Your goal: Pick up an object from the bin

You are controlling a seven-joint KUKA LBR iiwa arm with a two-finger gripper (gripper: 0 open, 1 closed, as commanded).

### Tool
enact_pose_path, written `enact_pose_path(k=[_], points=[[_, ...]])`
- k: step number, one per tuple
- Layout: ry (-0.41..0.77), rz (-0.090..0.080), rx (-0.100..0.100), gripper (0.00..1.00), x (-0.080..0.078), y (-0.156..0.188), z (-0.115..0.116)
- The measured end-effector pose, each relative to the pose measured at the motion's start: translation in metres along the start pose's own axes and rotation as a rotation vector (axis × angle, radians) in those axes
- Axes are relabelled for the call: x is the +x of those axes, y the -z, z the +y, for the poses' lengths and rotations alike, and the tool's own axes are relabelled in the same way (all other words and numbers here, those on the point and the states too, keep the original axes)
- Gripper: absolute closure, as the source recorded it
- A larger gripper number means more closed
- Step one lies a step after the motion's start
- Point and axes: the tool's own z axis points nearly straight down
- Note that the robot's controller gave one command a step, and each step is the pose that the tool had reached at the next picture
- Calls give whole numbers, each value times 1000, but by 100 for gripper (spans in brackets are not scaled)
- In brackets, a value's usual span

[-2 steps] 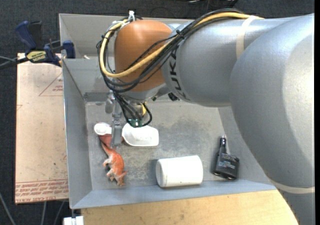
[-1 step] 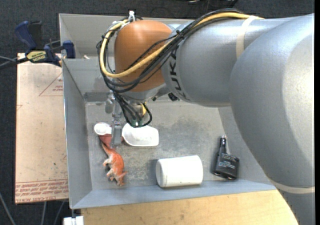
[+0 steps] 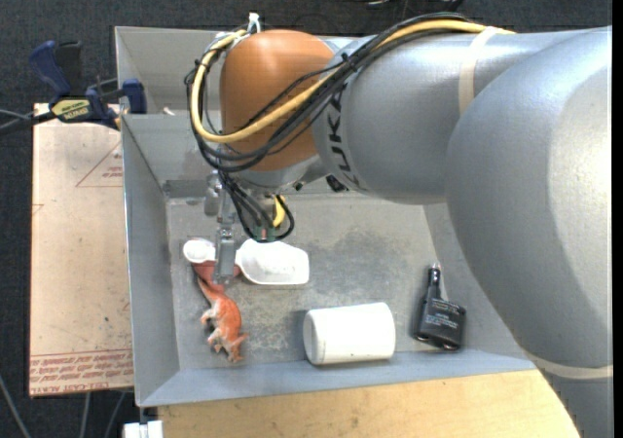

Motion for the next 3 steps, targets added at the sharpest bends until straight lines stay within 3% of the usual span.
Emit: enact_pose_path(k=[1,2,3], points=[[290,-16,-4,0,3,-9,3],[436,-7,-2,0,12,-52,-21],[395,-32,-8,100,28,-99,-44]])
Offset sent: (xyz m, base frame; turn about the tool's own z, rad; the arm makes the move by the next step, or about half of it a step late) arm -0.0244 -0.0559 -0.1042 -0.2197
